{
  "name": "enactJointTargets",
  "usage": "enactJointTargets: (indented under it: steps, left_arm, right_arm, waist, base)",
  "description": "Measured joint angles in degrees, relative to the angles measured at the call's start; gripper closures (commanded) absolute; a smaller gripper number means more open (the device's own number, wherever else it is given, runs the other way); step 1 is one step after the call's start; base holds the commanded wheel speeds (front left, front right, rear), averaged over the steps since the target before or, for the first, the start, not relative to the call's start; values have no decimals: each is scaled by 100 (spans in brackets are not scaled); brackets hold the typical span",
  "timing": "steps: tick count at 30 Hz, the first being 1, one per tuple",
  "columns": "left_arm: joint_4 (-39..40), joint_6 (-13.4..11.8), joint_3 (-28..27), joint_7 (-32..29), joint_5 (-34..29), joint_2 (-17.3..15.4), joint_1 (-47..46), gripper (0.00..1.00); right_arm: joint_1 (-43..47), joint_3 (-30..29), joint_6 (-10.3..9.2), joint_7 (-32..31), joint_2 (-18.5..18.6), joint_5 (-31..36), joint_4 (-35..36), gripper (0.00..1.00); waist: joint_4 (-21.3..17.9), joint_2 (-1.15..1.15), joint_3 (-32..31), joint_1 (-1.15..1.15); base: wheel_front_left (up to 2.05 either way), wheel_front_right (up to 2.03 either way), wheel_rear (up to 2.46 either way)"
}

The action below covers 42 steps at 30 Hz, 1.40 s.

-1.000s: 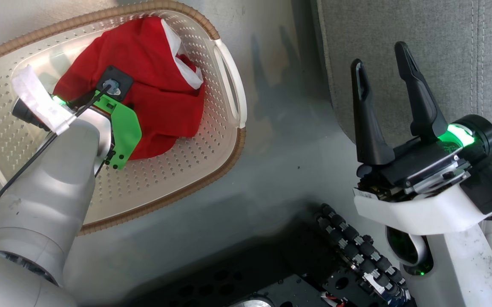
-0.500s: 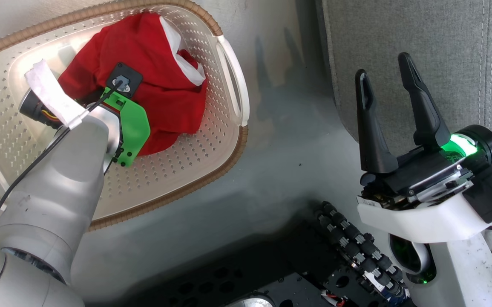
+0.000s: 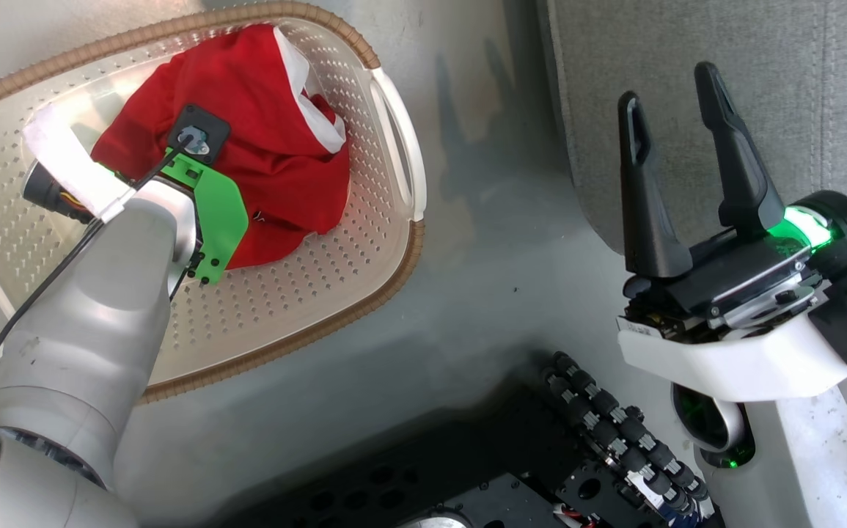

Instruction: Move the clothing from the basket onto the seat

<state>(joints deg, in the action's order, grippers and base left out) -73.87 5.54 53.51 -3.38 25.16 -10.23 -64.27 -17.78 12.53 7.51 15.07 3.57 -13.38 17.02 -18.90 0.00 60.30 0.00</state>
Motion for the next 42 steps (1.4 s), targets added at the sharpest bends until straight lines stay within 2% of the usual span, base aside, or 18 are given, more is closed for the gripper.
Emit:
enactJointTargets:
  steps: [7,18,32,42]
  left_arm:
    - [-1,43,-80,119,146,-81,-7,100]
    - [-2,122,-85,353,357,69,279,100]
    - [0,175,-138,1218,721,470,1140,100]
    - [127,183,-121,1764,947,575,1770,100]
  right_arm:
    - [-229,-52,0,0,71,-23,-69,0]
    - [-214,-213,0,0,257,-62,-263,0]
    - [182,-337,0,0,504,-110,-672,0]
    - [555,-307,0,0,646,-174,-918,0]
  waist:
    - [-40,0,-214,0]
    - [106,0,-863,0]
    - [376,0,-2194,0]
    - [578,0,-3290,-1]
  base:
    - [0,0,0]
    - [0,0,0]
    - [0,0,0]
    - [0,0,0]
